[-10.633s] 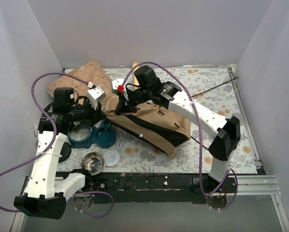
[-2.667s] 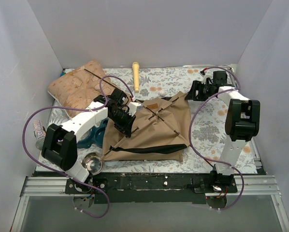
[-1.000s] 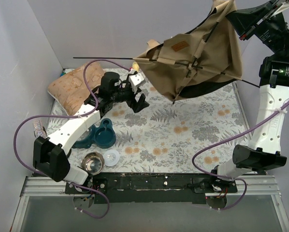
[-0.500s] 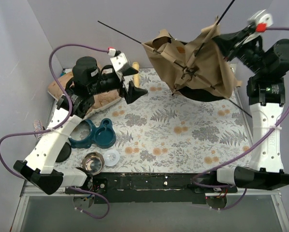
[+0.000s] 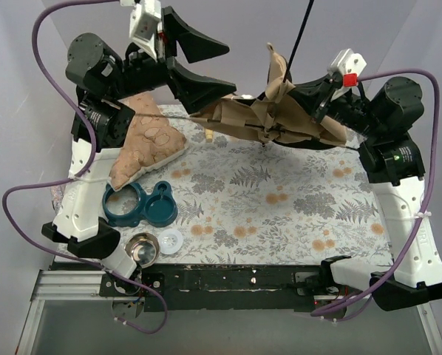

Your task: Set up the pet tent

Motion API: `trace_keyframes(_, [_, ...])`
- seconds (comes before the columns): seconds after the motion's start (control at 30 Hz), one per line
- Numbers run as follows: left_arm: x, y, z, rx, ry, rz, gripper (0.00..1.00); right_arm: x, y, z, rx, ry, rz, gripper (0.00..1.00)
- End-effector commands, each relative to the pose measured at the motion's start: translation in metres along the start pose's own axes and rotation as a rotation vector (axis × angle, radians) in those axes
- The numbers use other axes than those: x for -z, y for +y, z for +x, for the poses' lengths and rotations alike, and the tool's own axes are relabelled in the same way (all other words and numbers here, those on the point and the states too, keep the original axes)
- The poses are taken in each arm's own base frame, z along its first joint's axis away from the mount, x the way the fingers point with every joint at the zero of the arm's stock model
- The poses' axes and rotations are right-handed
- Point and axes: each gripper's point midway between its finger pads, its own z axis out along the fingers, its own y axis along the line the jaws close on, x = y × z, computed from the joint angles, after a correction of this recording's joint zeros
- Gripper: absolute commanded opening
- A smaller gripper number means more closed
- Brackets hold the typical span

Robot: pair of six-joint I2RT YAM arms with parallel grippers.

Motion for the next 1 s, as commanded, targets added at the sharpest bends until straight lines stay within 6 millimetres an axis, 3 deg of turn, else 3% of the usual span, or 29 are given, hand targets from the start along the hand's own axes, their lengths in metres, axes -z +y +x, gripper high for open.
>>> trace_keyframes(0.0, [-0.002,-0.033,-0.049,0.039,-0.135,0.121,0.98,-0.002,0.007,0.002,0.001,0.016,0.013,0.01])
trace_keyframes(0.23, [0.001,-0.049,-0.103,-0.076,-0.348,0.186,0.98,-0.016,0.03,0.019,-0.056,0.065,-0.03,0.01])
trace_keyframes(0.37, [0.0,-0.055,-0.116,-0.08,-0.423,0.203,0.97,-0.025,0.043,0.025,-0.063,0.09,-0.056,0.01])
trace_keyframes(0.53, [0.003,-0.084,-0.135,-0.119,-0.505,0.267,0.88,-0.033,0.058,0.031,-0.06,0.114,-0.084,0.01])
trace_keyframes(0.73, [0.007,-0.089,-0.148,-0.114,-0.562,0.257,0.73,-0.035,0.065,0.039,-0.049,0.144,-0.105,0.01])
trace_keyframes(0.87, [0.014,-0.106,-0.161,-0.105,-0.606,0.282,0.54,-0.034,0.071,0.045,-0.047,0.156,-0.116,0.01])
trace_keyframes(0.97, [0.011,-0.114,-0.158,-0.11,-0.596,0.305,0.52,-0.036,0.072,0.047,-0.045,0.161,-0.12,0.01])
